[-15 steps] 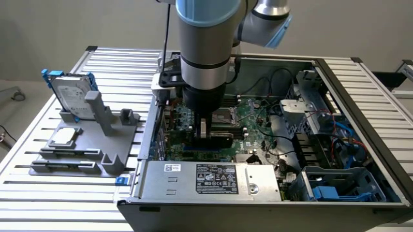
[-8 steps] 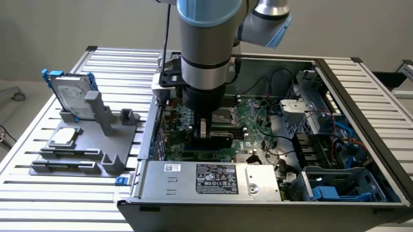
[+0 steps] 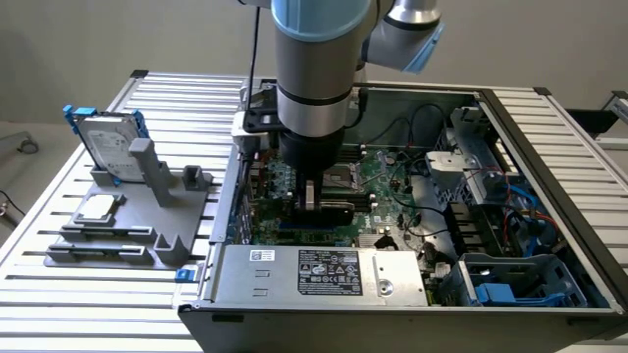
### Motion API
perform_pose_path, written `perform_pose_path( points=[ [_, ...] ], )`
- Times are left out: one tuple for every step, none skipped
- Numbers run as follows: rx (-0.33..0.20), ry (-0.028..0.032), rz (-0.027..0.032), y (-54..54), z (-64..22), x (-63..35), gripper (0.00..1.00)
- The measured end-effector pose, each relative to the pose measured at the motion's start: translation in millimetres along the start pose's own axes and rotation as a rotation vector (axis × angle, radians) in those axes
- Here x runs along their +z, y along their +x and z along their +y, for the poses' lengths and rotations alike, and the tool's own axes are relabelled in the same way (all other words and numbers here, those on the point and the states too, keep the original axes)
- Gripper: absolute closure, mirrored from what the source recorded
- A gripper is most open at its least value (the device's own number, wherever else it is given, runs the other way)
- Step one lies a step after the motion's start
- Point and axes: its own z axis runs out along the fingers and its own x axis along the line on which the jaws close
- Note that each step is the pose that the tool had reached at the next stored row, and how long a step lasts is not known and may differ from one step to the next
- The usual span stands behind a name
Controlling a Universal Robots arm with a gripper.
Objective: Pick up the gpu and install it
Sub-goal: 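Insert the gpu into the slot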
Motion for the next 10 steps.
perform_pose_path(
  points=[
    [0.000,0.0000,-0.0001,0.1,-0.1,0.0,0.74],
    [0.000,0.0001,-0.0001,0.2,-0.3,0.0,0.74],
    [0.000,-0.0002,0.0002,0.2,-0.5,-0.2,0.74],
    [0.000,-0.0004,0.0005,0.3,-0.6,-0.4,0.74],
    [0.000,-0.0007,0.0011,0.4,-0.7,-0.6,0.74],
    [0.000,-0.0015,0.0023,1.4,-0.4,-1.2,0.74],
    [0.000,-0.0013,0.0014,1.7,-0.3,-0.6,0.74],
    [0.000,-0.0016,0.0011,1.8,-0.3,-0.5,0.74],
    [0.000,-0.0020,0.0014,1.8,-0.3,-0.6,0.74],
    [0.000,-0.0021,0.0010,1.5,-0.5,-0.2,0.74]
  ],
)
